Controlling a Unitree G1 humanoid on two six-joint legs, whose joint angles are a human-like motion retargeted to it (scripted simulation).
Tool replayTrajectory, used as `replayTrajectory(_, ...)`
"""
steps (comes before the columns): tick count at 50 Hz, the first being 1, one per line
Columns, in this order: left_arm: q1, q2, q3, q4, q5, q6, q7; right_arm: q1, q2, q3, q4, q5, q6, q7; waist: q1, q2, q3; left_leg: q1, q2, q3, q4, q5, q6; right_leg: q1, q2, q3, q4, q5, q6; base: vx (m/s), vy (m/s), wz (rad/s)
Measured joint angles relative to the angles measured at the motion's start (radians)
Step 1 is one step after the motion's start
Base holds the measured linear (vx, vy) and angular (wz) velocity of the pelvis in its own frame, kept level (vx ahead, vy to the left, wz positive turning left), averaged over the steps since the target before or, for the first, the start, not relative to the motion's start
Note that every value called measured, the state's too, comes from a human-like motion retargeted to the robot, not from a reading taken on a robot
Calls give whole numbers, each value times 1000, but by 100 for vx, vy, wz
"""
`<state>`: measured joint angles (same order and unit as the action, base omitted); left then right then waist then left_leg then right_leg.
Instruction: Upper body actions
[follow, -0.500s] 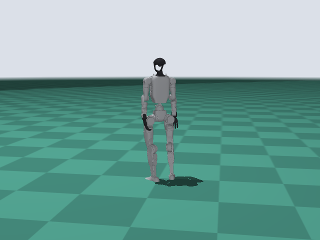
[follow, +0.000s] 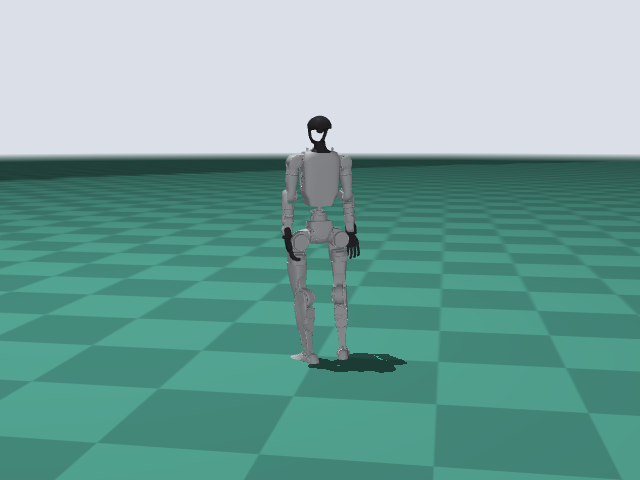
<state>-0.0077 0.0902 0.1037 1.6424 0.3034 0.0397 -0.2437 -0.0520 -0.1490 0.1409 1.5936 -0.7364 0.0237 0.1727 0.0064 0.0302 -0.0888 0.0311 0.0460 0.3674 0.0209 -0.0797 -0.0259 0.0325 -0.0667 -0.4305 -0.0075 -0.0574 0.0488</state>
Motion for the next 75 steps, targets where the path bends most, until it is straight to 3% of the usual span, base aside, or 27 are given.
replayTrajectory(27,4,8,2,12,10,4,-9,-18,2,38,-14,-24,-25,29,22,20,-3,11,13,12,-5,1,-10,-5,11,7,10,-1,-10,0,0,0)
replayTrajectory(45,5,20,-4,13,10,18,-4,8,2,36,4,-39,-8,-14,-25,66,-14,0,94,16,22,25,-63,-9,90,42,18,-24,-66,-8,-12,-1)
replayTrajectory(58,-53,-38,-94,-42,20,-9,0,10,-31,-8,11,23,-6,8,-24,36,66,-63,126,-44,147,116,-87,27,101,30,7,-34,-111,-15,-14,23)
replayTrajectory(68,-68,-59,-219,-120,182,-58,81,0,-85,-57,31,3,16,-30,12,7,108,-149,98,32,257,158,-16,25,35,-7,-9,-28,-118,-13,-2,29)
replayTrajectory(72,-64,-53,-230,-126,196,-66,67,-3,-98,-70,27,11,19,-31,19,28,106,-126,100,114,213,176,-65,18,40,-26,-13,-25,-119,-4,4,12)
replayTrajectory(75,-65,-57,-221,-101,160,-63,57,-15,-102,-82,17,9,22,-22,13,50,99,-125,87,65,206,142,-102,13,47,-39,-14,-24,-116,-1,8,15)
